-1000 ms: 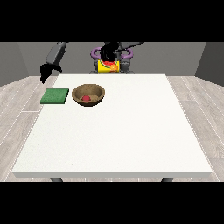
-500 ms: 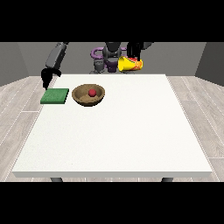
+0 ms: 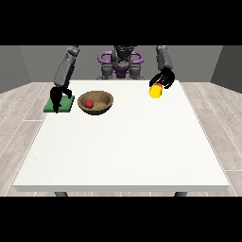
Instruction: Pick the cup and pour the ball into the bowl, then pick the bowl and place it on the pad
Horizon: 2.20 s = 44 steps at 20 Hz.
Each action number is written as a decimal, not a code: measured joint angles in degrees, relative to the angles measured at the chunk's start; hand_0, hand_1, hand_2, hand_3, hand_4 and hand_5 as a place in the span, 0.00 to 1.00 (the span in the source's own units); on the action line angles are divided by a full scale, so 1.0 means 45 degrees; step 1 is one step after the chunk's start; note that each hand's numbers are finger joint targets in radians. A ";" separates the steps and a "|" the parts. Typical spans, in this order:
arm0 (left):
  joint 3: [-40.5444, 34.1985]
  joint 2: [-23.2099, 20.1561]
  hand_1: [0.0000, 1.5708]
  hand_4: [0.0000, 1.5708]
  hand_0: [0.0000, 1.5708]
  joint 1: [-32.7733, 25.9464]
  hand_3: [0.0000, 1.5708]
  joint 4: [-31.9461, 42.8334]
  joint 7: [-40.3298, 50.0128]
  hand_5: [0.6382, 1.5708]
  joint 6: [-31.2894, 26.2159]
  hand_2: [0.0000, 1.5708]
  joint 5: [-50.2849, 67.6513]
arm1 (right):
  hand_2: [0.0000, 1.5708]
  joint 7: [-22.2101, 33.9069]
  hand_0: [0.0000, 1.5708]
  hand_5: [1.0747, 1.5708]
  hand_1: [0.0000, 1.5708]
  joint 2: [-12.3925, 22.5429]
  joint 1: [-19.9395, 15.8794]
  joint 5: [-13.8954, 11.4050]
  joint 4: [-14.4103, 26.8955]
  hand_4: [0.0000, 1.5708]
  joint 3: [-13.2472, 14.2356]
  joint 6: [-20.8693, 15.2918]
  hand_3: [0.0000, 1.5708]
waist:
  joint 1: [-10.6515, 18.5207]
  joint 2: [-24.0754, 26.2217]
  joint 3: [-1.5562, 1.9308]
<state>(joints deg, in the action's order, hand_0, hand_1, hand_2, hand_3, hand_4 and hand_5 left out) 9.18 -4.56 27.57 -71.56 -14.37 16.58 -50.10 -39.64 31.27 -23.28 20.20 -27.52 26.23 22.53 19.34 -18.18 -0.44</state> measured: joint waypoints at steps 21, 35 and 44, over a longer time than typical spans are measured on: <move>-0.3234 -0.0302 0.00 0.00 0.00 -0.0452 0.00 0.1037 -0.3973 0.05 -0.3765 0.00 0.7478 | 0.00 0.1323 0.00 1.00 0.00 -0.0506 -0.2059 0.0494 -0.0618 0.00 -0.0039 -0.0622 0.00 | -0.0801 -0.1463 -0.0112; -0.3658 -0.0370 0.00 0.00 0.00 -0.1591 0.00 0.2385 -0.3717 0.06 -0.3889 0.00 0.7955 | 0.00 0.2658 0.00 1.00 0.00 -0.3144 -0.2041 0.0230 -0.0292 0.00 -0.1264 -0.1890 0.00 | -0.2096 0.1326 0.0098; -0.3542 -0.0806 0.00 0.00 0.00 -0.1690 0.00 0.1054 -0.3634 0.05 -0.4311 0.00 0.8165 | 0.00 0.1803 0.00 1.00 0.00 -0.3070 -0.2760 0.0537 0.0470 0.00 -0.0859 -0.2056 0.00 | -0.1619 0.0359 -0.0010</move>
<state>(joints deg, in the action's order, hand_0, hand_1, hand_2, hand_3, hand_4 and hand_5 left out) -6.76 -8.18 19.97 -66.82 -30.72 -2.82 -13.35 -31.53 17.45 -35.70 22.62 -25.40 22.37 13.28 12.05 -16.57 -0.49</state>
